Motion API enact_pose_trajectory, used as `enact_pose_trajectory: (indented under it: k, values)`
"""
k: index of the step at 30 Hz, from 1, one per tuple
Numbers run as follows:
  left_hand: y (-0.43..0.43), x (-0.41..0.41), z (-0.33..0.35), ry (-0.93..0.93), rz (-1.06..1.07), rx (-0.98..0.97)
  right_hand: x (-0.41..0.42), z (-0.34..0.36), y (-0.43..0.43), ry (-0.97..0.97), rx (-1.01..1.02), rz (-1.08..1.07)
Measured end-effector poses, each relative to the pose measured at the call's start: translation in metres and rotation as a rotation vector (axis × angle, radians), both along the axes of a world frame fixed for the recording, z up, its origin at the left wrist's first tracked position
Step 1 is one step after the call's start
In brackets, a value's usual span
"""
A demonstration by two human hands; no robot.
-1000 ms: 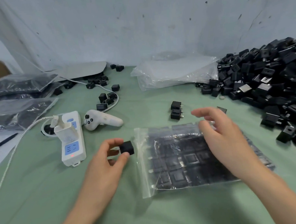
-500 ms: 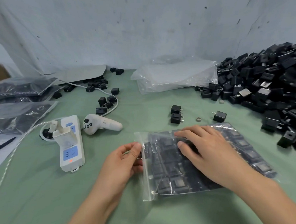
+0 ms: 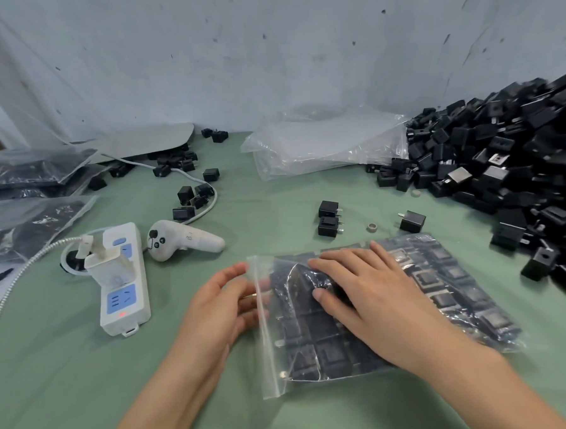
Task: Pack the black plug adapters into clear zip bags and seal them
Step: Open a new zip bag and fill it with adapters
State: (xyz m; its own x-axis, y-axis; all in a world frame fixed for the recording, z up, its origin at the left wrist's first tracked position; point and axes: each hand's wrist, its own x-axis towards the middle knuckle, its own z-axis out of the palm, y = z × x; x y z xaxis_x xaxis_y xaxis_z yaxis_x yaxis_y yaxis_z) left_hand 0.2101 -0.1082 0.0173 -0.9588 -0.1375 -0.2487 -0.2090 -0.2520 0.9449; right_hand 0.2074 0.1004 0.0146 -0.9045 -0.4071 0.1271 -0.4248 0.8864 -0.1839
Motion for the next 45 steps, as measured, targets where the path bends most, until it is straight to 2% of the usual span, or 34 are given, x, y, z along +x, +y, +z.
enact_pose_trajectory:
  k: [9,30,35,40,43,45]
  values:
    - [0.006,0.006,0.0,0.024,-0.06,0.112,0.002,-0.002,-0.008,0.018,0.039,-0.013]
    - [0.008,0.006,0.001,0.01,-0.083,0.055,0.001,-0.003,-0.011,0.025,0.027,-0.003]
    - [-0.006,0.001,0.003,0.021,0.04,0.027,-0.002,0.002,-0.003,0.075,-0.132,-0.027]
    - [-0.017,0.002,0.004,0.017,0.173,0.004,-0.01,0.01,0.018,0.236,-0.343,-0.209]
    - [-0.015,0.001,0.006,0.041,0.22,-0.055,-0.011,0.009,0.022,0.235,-0.281,-0.254]
    - [-0.01,0.002,0.008,0.083,0.237,-0.169,-0.011,0.006,0.02,0.111,-0.174,-0.244]
